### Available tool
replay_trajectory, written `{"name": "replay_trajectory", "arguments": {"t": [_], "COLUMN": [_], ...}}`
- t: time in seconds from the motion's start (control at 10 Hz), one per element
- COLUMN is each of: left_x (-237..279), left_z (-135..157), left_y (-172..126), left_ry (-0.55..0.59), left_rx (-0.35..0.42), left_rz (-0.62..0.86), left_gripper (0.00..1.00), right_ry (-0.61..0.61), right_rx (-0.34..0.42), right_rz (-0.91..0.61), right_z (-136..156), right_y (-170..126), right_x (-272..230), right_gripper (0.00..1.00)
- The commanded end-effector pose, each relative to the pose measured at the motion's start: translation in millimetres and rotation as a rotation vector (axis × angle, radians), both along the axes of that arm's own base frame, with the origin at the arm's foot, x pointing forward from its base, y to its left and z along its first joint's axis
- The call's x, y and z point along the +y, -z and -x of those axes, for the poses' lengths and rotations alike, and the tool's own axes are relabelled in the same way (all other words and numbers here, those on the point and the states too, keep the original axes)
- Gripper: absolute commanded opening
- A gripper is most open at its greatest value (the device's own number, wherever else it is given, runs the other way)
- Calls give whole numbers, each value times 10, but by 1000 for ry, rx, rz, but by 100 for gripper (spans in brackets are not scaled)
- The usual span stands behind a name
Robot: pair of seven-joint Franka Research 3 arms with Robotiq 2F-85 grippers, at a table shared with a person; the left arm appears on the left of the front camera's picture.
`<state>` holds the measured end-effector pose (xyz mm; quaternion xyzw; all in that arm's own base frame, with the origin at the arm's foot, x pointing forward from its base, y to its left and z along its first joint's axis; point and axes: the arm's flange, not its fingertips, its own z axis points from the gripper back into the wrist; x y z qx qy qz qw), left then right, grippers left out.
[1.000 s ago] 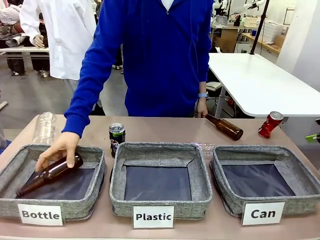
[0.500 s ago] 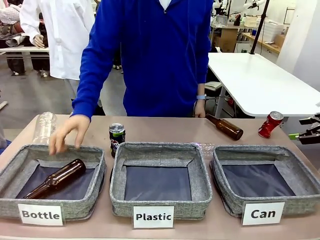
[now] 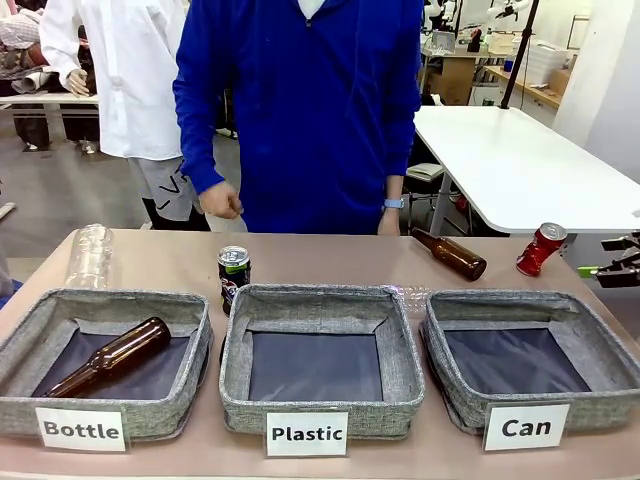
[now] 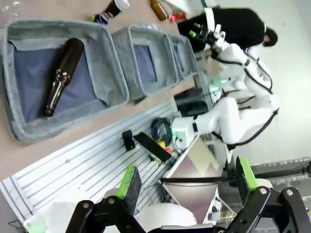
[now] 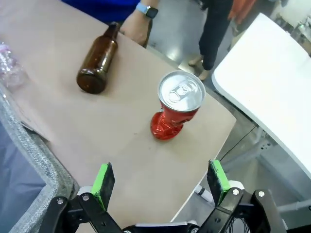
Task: Sort the can waste into the basket.
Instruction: Pick up the can waste from the table and place it in the right Fabric basket.
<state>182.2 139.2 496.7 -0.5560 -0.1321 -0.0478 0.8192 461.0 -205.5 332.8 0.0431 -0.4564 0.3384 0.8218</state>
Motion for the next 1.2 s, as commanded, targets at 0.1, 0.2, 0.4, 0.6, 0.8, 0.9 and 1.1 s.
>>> {"name": "replay_trajectory", "arguments": {"t": [0.1, 0.2, 0.4, 0.6, 0.8, 0.9, 1.1], "left_x": [79, 79, 79, 79, 79, 79, 79], "left_z": [-28, -28, -28, -28, -28, -28, -28], "left_y": [24, 24, 24, 24, 24, 24, 24], "left_ry": [-36, -36, -36, -36, -36, -36, -36], "left_rx": [-13, -13, -13, -13, -13, -13, -13], "left_rz": [30, 30, 30, 30, 30, 30, 30], "left_gripper": [100, 100, 100, 100, 100, 100, 100], "right_ry": [-77, -81, -112, -60, -44, -65, -80], "right_rx": [-37, -32, -15, 65, 65, 63, 86], "right_rz": [-96, -147, -259, -267, -281, -306, -311], "right_z": [-85, -245, -518, -659, -710, -762, -873], "right_y": [92, 229, 311, 359, 414, 469, 586], "right_x": [-139, -222, -279, -404, -427, -410, -357], "right_gripper": [100, 100, 100, 100, 100, 100, 100]}}
